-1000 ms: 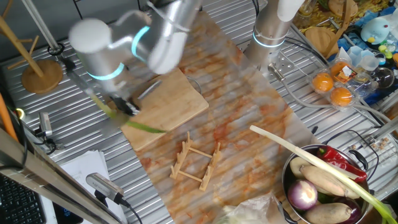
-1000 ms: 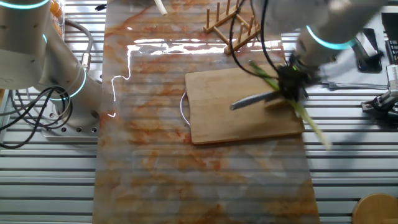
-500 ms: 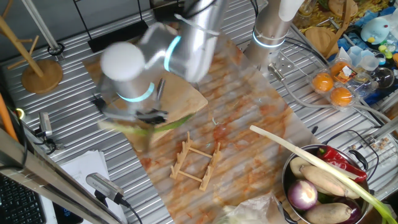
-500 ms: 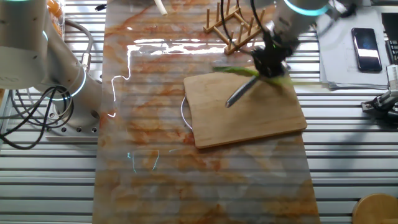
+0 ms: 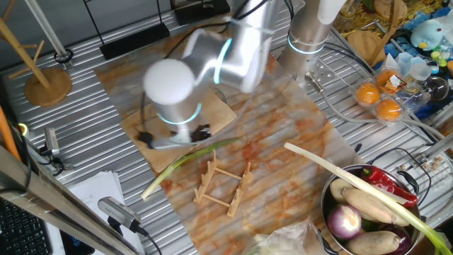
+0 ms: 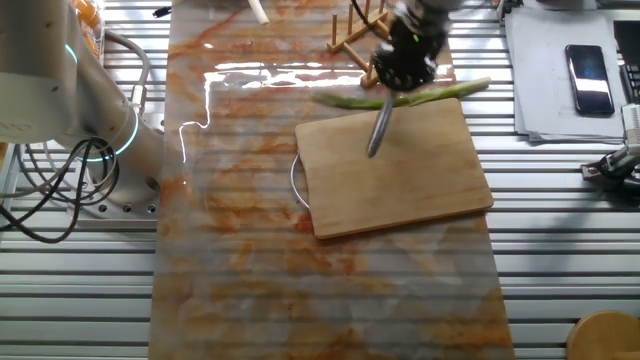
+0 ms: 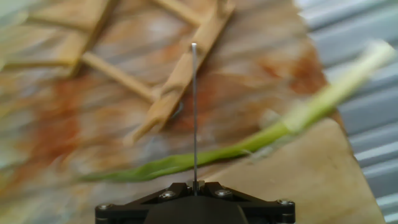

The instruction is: Chop the scallions

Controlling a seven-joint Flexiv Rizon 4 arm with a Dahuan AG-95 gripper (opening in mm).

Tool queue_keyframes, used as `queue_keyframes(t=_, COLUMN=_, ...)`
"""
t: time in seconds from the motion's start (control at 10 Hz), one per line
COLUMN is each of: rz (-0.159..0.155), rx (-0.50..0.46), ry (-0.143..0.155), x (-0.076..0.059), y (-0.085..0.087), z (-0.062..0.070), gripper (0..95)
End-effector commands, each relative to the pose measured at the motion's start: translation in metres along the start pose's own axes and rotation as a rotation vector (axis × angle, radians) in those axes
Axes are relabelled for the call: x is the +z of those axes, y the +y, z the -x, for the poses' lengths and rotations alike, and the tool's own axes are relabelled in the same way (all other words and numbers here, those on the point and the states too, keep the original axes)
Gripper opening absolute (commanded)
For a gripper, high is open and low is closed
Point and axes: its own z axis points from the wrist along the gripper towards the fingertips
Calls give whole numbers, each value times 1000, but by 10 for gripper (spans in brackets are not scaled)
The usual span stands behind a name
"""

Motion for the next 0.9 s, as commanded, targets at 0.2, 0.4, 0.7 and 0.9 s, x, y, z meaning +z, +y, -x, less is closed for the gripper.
queue_keyframes(t=0.2, rz=-41, rx=-80, ry=17, x=-29, y=18, z=-28, gripper=0)
queue_keyframes(t=0.4, rz=-78, rx=-54, ry=13, x=-30, y=18, z=-32, gripper=0)
queue_keyframes(t=0.7, rz=-105, rx=-47, ry=12, x=-38, y=17, z=-54, gripper=0)
queue_keyframes(t=0.9, rz=-104, rx=-4, ry=8, x=-42, y=17, z=-69, gripper=0)
